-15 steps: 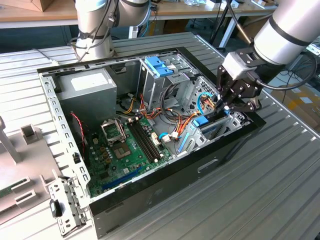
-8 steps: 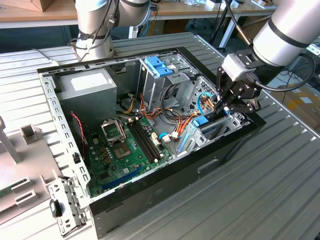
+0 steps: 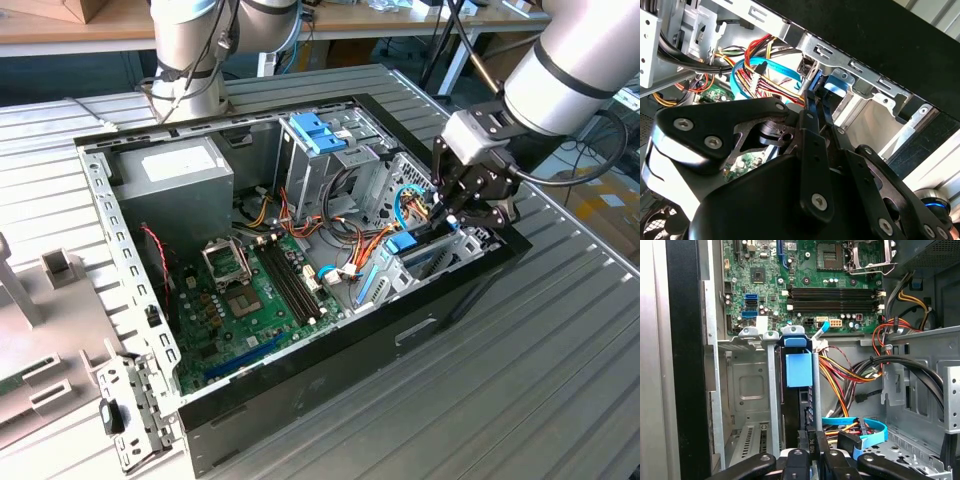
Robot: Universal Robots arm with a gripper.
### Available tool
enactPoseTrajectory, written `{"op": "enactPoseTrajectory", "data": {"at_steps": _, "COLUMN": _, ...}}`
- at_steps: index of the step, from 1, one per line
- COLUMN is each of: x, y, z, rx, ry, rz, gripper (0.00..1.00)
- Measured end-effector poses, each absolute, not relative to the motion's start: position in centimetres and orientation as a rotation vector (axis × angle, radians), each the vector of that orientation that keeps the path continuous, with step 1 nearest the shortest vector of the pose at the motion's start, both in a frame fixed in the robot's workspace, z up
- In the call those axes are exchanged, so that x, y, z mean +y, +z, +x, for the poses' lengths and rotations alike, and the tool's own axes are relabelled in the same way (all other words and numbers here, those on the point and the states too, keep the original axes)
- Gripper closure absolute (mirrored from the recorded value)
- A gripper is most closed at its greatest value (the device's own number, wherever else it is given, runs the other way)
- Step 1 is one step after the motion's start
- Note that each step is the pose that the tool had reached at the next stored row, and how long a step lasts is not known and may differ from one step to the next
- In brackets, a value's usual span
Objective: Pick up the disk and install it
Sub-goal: 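Insert the first disk wire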
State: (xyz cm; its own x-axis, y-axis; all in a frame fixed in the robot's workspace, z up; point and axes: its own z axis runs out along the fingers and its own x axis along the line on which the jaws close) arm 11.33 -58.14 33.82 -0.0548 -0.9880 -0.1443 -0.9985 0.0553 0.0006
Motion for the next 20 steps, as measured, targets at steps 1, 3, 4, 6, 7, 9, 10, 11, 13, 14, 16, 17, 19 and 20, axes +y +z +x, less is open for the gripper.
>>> {"op": "enactPoseTrajectory", "data": {"at_steps": 1, "x": -58.1, "y": 33.8, "z": 11.3, "rx": 2.203, "ry": 0.152, "rz": -2.085, "gripper": 0.82}}
{"op": "enactPoseTrajectory", "data": {"at_steps": 3, "x": -58.1, "y": 33.8, "z": 11.3, "rx": 2.203, "ry": 0.152, "rz": -2.084, "gripper": 0.81}}
{"op": "enactPoseTrajectory", "data": {"at_steps": 4, "x": -58.1, "y": 33.8, "z": 11.3, "rx": 2.203, "ry": 0.152, "rz": -2.084, "gripper": 0.81}}
{"op": "enactPoseTrajectory", "data": {"at_steps": 6, "x": -58.1, "y": 33.8, "z": 11.3, "rx": 2.203, "ry": 0.152, "rz": -2.084, "gripper": 0.75}}
{"op": "enactPoseTrajectory", "data": {"at_steps": 7, "x": -58.1, "y": 33.8, "z": 11.3, "rx": 2.203, "ry": 0.152, "rz": -2.084, "gripper": 0.75}}
{"op": "enactPoseTrajectory", "data": {"at_steps": 9, "x": -58.1, "y": 34.0, "z": 11.3, "rx": 2.203, "ry": 0.153, "rz": -2.084, "gripper": 0.75}}
{"op": "enactPoseTrajectory", "data": {"at_steps": 10, "x": -58.1, "y": 34.4, "z": 11.3, "rx": 2.202, "ry": 0.154, "rz": -2.083, "gripper": 0.75}}
{"op": "enactPoseTrajectory", "data": {"at_steps": 11, "x": -58.1, "y": 34.8, "z": 11.3, "rx": 2.201, "ry": 0.156, "rz": -2.082, "gripper": 0.75}}
{"op": "enactPoseTrajectory", "data": {"at_steps": 13, "x": -58.1, "y": 35.3, "z": 11.3, "rx": 2.2, "ry": 0.158, "rz": -2.081, "gripper": 0.75}}
{"op": "enactPoseTrajectory", "data": {"at_steps": 14, "x": -58.1, "y": 35.5, "z": 11.3, "rx": 2.199, "ry": 0.161, "rz": -2.08, "gripper": 0.75}}
{"op": "enactPoseTrajectory", "data": {"at_steps": 16, "x": -58.1, "y": 35.9, "z": 11.3, "rx": 2.197, "ry": 0.165, "rz": -2.078, "gripper": 0.75}}
{"op": "enactPoseTrajectory", "data": {"at_steps": 17, "x": -58.1, "y": 35.9, "z": 11.3, "rx": 2.196, "ry": 0.166, "rz": -2.078, "gripper": 0.75}}
{"op": "enactPoseTrajectory", "data": {"at_steps": 19, "x": -58.1, "y": 35.9, "z": 11.3, "rx": 2.194, "ry": 0.17, "rz": -2.076, "gripper": 0.75}}
{"op": "enactPoseTrajectory", "data": {"at_steps": 20, "x": -58.1, "y": 35.9, "z": 11.3, "rx": 2.192, "ry": 0.175, "rz": -2.073, "gripper": 0.76}}
